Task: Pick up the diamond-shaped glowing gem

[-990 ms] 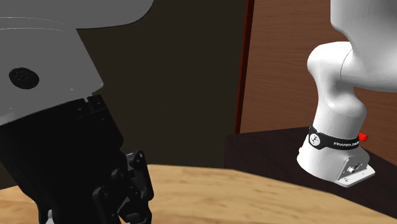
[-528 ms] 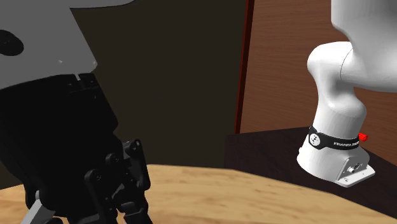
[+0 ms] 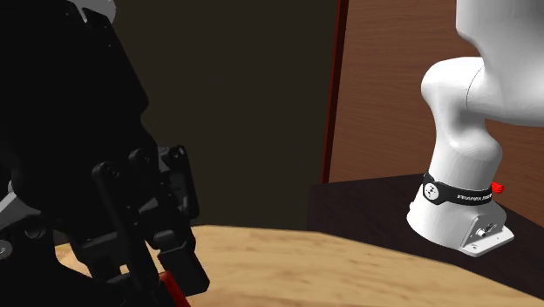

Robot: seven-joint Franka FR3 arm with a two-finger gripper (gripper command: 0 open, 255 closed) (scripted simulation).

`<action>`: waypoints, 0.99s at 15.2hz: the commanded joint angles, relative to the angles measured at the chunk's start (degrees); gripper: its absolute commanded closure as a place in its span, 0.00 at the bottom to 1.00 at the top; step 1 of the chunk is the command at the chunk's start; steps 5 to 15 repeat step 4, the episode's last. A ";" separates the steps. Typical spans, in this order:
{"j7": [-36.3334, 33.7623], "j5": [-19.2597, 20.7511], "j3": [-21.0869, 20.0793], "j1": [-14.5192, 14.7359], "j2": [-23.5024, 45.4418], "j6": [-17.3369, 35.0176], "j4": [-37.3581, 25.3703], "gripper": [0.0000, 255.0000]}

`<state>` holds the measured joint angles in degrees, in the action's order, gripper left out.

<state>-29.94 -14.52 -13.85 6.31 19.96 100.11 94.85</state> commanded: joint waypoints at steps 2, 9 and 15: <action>-0.51 -0.08 -0.06 -0.08 -0.78 -2.04 -1.33 1.00; -0.54 -0.08 -0.07 -0.08 -0.80 -2.14 -1.40 1.00; -0.54 -0.08 -0.07 -0.08 -0.80 -2.14 -1.40 1.00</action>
